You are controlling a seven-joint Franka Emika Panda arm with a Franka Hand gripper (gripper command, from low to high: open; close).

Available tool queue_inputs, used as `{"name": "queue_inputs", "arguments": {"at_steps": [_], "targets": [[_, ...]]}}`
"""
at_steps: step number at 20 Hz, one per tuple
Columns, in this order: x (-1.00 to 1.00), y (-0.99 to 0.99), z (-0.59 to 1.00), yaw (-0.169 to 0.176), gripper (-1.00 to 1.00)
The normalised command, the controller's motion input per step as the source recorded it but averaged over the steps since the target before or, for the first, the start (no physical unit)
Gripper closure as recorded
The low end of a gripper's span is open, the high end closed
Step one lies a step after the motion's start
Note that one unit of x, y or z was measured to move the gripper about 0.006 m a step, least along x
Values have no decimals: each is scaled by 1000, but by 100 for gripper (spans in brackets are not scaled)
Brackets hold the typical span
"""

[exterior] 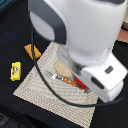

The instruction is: Interact with the objects in diverse but meaningful ways.

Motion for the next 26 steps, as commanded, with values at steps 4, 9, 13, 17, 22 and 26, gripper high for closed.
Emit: {"name": "queue_inputs", "arguments": {"at_steps": [4, 9, 13, 17, 22, 26], "targets": [[-564, 645, -91, 0, 100], [-787, 594, -126, 15, 100], [-904, 699, -51, 8, 100], [-896, 732, -50, 6, 100], [-821, 787, -92, 2, 100], [-769, 799, -194, 0, 100]]}}
